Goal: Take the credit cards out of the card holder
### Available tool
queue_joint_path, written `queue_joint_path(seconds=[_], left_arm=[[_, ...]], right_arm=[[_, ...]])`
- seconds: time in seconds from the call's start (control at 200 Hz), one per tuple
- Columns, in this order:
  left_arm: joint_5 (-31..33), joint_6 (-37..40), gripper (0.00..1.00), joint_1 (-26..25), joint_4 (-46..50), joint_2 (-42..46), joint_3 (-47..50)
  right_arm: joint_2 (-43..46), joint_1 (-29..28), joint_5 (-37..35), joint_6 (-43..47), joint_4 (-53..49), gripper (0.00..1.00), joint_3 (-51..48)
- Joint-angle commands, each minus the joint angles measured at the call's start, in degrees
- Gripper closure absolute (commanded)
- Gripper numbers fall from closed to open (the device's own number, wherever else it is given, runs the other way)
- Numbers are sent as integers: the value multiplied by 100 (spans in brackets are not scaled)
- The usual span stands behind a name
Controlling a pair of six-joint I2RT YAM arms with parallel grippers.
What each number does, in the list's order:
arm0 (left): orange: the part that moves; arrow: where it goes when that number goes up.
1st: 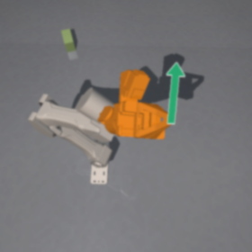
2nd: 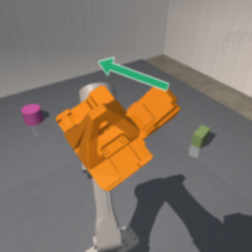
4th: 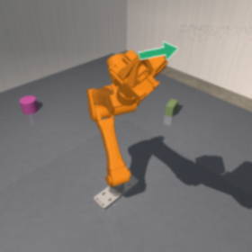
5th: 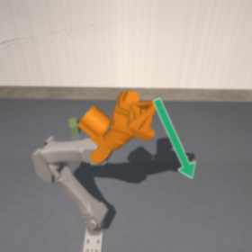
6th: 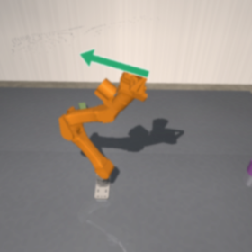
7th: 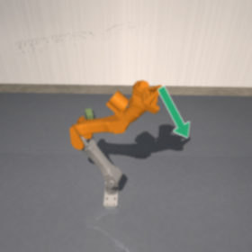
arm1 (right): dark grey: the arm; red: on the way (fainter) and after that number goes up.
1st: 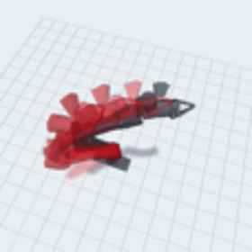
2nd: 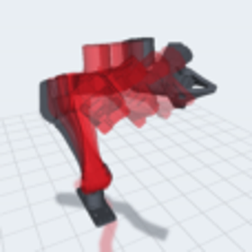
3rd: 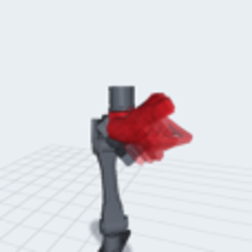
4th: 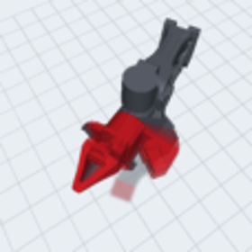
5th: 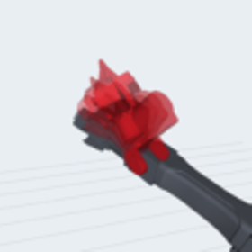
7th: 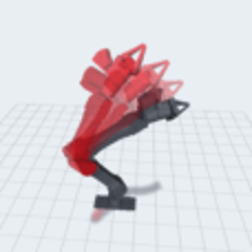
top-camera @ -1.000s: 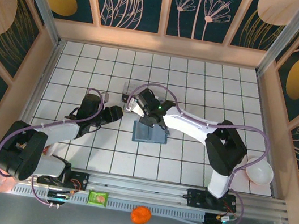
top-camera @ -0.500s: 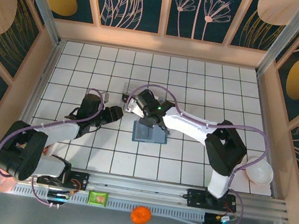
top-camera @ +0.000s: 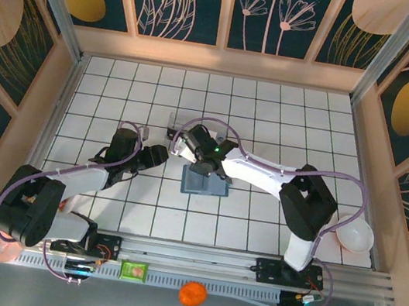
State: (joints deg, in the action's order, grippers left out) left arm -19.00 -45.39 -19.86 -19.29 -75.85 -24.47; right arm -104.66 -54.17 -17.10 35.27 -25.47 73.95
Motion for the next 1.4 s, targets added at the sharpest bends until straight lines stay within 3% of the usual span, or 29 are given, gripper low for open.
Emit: queue_joint_path(seconds=[0.0,0.325,0.565,0.886,1.066,1.131,1.396], left_arm=[[36,91,48,43,58,58,-5],[2,83,48,43,72,93,-15],[21,91,47,44,110,159,-6],[28,73,47,45,108,159,10],[42,27,46,48,70,176,-14],[39,13,41,48,39,199,-31],[183,41,2,49,76,663,35]], right_arm=[[-98,-15,-18,-76,-18,100,-78],[-188,95,-339,-151,110,100,-70],[-225,195,-579,-285,284,82,-34],[-253,317,-870,-593,556,73,79],[322,364,-578,-1499,996,65,158],[599,370,-243,-1983,1154,62,116],[1106,619,1876,-4404,940,57,-385]])
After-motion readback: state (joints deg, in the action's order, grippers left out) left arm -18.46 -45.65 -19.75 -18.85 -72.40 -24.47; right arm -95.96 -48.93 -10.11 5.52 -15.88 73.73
